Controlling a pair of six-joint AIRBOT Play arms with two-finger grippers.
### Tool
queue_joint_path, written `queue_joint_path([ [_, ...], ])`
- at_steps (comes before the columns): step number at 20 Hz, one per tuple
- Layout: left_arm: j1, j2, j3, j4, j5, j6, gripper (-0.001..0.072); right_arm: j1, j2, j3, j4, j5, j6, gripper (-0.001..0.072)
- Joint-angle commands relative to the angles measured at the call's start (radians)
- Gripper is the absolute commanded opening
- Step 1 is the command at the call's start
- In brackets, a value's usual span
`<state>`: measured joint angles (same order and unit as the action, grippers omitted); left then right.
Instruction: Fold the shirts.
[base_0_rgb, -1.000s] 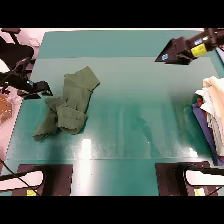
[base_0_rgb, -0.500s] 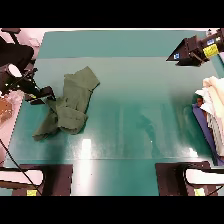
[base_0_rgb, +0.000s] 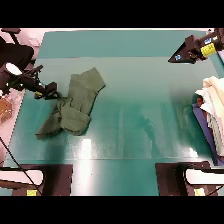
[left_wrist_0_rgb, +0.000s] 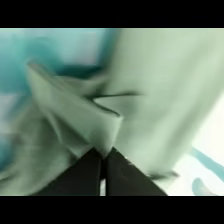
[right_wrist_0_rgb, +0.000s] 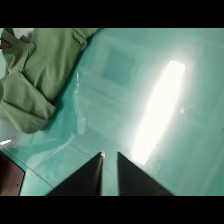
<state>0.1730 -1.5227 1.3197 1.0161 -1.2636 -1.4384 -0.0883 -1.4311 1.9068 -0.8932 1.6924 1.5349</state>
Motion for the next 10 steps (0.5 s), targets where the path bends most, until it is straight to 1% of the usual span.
queue_joint_path([
  [1, 0.0, 0.058, 0.054, -0.332, -0.037, 0.141, 0.0023, -0.016, 0.0, 0.0, 0.0, -0.029, 0.026, 0.0413],
  [2, 0.0, 0.086, 0.085, -0.418, -0.043, 0.173, 0.0023, -0.024, 0.001, 0.0, 0.0, -0.031, 0.027, 0.0456],
  [3, 0.0, 0.12, 0.127, -0.504, -0.052, 0.21, 0.0023, -0.031, 0.0, 0.0, 0.0, -0.031, 0.027, 0.0456],
  [5, 0.0, 0.194, 0.23, -0.613, -0.076, 0.285, 0.0022, -0.041, 0.003, 0.0, -0.003, -0.029, 0.027, 0.0456],
  [6, 0.0, 0.232, 0.287, -0.634, -0.09, 0.32, 0.0023, -0.05, 0.008, 0.0, -0.029, -0.027, 0.028, 0.0456],
  [7, 0.0, 0.27, 0.346, -0.634, -0.1, 0.335, 0.0023, -0.052, 0.015, -0.001, -0.068, -0.024, 0.027, 0.0455],
  [9, 0.0, 0.353, 0.449, -0.632, -0.107, 0.348, 0.0024, -0.052, 0.045, -0.04, -0.146, -0.029, 0.021, 0.0456],
  [10, 0.0, 0.388, 0.484, -0.632, -0.107, 0.347, 0.0024, -0.052, 0.07, -0.087, -0.16, -0.042, 0.001, 0.0456],
])
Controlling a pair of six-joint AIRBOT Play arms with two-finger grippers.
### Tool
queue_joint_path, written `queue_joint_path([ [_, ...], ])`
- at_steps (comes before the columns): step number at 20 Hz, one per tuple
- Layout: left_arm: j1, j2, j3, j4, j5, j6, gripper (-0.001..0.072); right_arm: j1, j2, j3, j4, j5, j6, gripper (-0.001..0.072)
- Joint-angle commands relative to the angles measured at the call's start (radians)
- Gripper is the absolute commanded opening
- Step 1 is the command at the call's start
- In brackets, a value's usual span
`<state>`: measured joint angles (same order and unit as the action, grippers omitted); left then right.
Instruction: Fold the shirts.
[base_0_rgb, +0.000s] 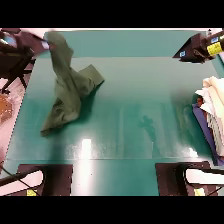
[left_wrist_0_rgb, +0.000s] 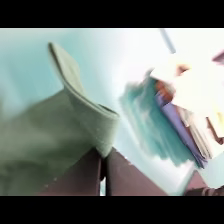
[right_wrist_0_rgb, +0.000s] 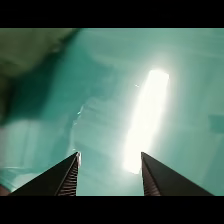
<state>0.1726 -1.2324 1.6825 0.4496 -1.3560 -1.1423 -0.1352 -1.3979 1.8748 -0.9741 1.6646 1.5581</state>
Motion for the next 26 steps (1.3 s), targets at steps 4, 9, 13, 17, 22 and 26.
queue_joint_path([
  [4, 0.0, 0.173, 0.244, -0.079, 0.091, 0.051, 0.0024, -0.005, 0.161, -0.297, -0.075, -0.142, -0.049, 0.0456],
  [9, -0.143, 0.16, 0.299, -0.298, 0.295, 0.081, 0.0024, -0.018, 0.319, -0.535, -0.076, -0.29, -0.076, 0.0456],
  [13, -0.36, 0.127, 0.299, -0.36, 0.356, 0.219, 0.0025, -0.137, 0.428, -0.637, -0.075, -0.325, -0.101, 0.0456],
  [17, -0.4, 0.118, 0.302, -0.48, 0.363, 0.477, 0.0025, -0.304, 0.515, -0.681, -0.071, -0.347, -0.123, 0.0456],
  [22, -0.276, 0.117, 0.31, -0.132, 0.334, 0.41, 0.0026, -0.301, 0.543, -0.762, -0.066, -0.342, -0.164, 0.0455],
  [26, -0.222, 0.117, 0.271, 0.726, 0.156, 0.116, 0.0026, -0.211, 0.536, -0.85, -0.067, -0.347, -0.198, 0.0455],
])
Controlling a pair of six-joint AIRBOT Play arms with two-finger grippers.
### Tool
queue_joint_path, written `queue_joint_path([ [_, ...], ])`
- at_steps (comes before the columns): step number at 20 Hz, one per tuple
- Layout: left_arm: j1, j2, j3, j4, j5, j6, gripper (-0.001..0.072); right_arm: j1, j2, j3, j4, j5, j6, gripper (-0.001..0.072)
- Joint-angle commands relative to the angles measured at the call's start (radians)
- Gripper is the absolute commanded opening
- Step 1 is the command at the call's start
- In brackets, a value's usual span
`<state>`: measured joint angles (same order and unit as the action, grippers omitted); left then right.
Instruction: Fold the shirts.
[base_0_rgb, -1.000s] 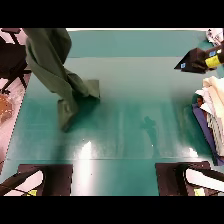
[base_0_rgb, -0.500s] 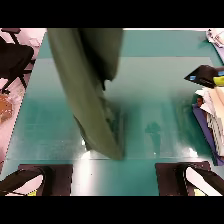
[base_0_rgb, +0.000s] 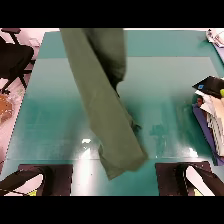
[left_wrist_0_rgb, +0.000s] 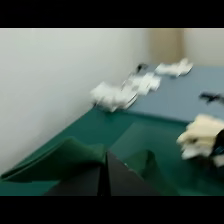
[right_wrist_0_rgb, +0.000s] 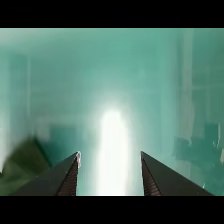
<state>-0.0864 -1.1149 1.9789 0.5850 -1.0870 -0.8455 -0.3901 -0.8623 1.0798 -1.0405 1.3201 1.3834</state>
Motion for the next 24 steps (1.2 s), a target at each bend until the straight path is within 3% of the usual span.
queue_joint_path([
  [1, 0.036, -0.001, -0.063, 0.76, -0.146, -0.215, 0.0026, 0.07, -0.012, -0.072, 0.0, -0.003, -0.023, 0.0455],
  [3, 0.036, -0.001, -0.164, 0.951, -0.19, -0.237, 0.0026, 0.123, -0.043, -0.107, -0.002, -0.01, -0.023, 0.0455],
  [10, 0.036, -0.001, -0.516, 0.968, -0.188, -0.299, 0.0026, 0.4, -0.285, -0.182, 0.06, -0.052, 0.014, 0.0469],
  [12, 0.036, -0.001, -0.539, 0.968, -0.19, -0.299, 0.0026, 0.49, -0.367, -0.195, 0.119, -0.124, 0.012, 0.0691],
  [17, 0.036, -0.001, -0.539, 0.969, -0.185, -0.298, 0.0026, 0.666, -0.556, -0.176, 0.292, -0.226, -0.146, 0.0697],
  [24, 0.036, -0.001, -0.539, 0.968, -0.189, -0.298, 0.0026, 0.725, -0.705, 0.007, 0.312, -0.293, -0.153, 0.0695],
])
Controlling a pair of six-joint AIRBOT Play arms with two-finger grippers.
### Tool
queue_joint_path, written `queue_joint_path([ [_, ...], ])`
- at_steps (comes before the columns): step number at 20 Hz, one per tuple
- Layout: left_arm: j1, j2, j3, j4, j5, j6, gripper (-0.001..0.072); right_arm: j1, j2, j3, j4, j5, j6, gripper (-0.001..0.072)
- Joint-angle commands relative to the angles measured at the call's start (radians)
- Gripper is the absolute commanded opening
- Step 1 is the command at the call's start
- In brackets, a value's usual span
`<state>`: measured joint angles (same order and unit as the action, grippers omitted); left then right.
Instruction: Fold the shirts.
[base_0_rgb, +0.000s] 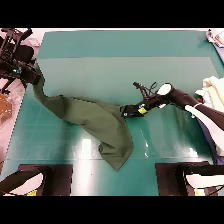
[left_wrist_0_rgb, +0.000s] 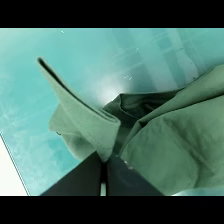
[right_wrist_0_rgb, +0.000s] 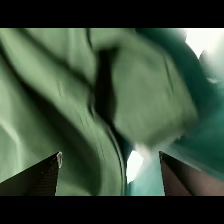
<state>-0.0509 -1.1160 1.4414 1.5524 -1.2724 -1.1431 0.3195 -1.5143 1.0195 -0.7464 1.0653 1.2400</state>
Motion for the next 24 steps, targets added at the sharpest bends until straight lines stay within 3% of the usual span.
queue_joint_path([
  [1, 0.001, 0.0, -0.002, 0.0, -0.004, -0.001, 0.0026, 0.01, -0.064, 0.085, 0.018, -0.044, -0.009, 0.0695],
  [6, 0.001, 0.0, -0.002, 0.0, -0.019, -0.001, 0.0026, -0.03, -0.116, 0.147, 0.018, -0.011, 0.002, 0.0633],
  [7, 0.001, 0.0, -0.002, 0.0, -0.019, -0.001, 0.0026, -0.03, -0.119, 0.149, 0.018, -0.009, 0.002, 0.0562],
  [8, 0.001, 0.0, -0.002, 0.0, -0.019, -0.001, 0.0026, -0.03, -0.119, 0.149, 0.018, -0.01, 0.001, 0.0479],
  [9, 0.001, 0.0, -0.002, -0.002, -0.019, -0.001, 0.0026, -0.028, -0.119, 0.149, 0.019, -0.01, 0.001, 0.0166],
  [10, 0.001, 0.0, -0.002, -0.003, -0.019, -0.001, 0.0026, -0.026, -0.119, 0.149, 0.02, -0.01, 0.001, 0.0019],
  [15, 0.001, 0.007, -0.001, -0.031, -0.028, -0.003, 0.0026, -0.037, -0.055, 0.151, 0.022, -0.014, 0.001, 0.0018],
  [18, 0.001, 0.027, 0.089, -0.134, -0.006, -0.011, 0.0025, -0.092, 0.071, 0.233, 0.018, -0.021, 0.0, 0.0017],
  [21, 0.001, 0.031, 0.318, -0.169, 0.103, -0.011, 0.0025, -0.193, 0.199, 0.427, 0.018, -0.059, 0.0, 0.0017],
  [24, 0.001, 0.031, 0.542, -0.11, 0.241, -0.012, 0.0025, -0.338, 0.299, 0.66, 0.019, -0.078, 0.0, 0.0017],
])
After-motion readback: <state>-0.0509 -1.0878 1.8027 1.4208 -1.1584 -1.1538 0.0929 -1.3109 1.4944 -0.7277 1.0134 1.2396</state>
